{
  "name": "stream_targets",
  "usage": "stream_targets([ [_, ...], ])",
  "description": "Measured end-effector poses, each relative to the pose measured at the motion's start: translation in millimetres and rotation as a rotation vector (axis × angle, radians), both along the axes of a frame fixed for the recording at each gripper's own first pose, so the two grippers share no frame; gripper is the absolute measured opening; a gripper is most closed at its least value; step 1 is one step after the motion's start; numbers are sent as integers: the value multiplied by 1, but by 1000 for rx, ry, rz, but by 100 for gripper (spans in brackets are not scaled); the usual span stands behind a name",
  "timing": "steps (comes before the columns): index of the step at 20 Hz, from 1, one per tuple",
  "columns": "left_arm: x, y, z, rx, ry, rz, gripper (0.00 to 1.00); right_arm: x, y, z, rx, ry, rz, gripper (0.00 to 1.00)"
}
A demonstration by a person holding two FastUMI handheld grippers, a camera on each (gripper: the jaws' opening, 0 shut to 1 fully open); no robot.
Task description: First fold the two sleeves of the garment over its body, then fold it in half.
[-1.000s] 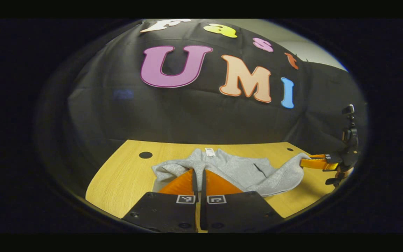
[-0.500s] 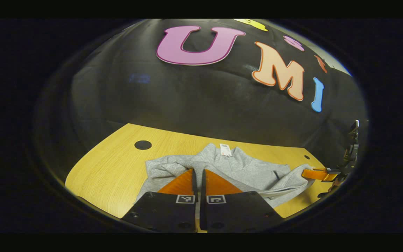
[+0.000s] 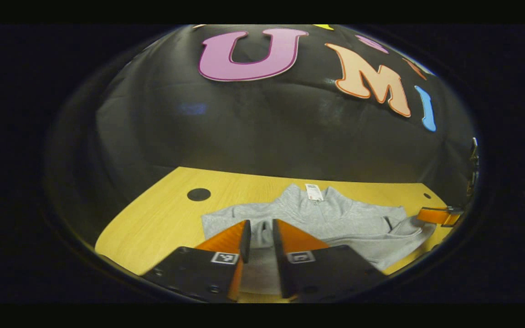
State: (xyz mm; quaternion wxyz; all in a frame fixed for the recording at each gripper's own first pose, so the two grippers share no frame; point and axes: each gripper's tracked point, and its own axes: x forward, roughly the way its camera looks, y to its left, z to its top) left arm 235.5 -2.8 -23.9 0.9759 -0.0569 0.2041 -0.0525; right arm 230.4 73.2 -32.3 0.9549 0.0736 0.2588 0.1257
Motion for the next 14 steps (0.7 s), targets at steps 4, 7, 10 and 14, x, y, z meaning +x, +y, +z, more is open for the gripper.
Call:
stream_targets([
  [4,0,10,18,31,-48,34,90,12,-13,16,48,-28,-61,97],
  [7,-7,20,50,7,-123,61,92,3,-16,42,24,-103,-47,98],
  [10,-27,35,87,-34,-228,87,92,-20,-12,72,-37,-201,-13,98],
  [14,-71,52,120,-10,-346,112,87,-69,1,111,-39,-330,15,98],
])
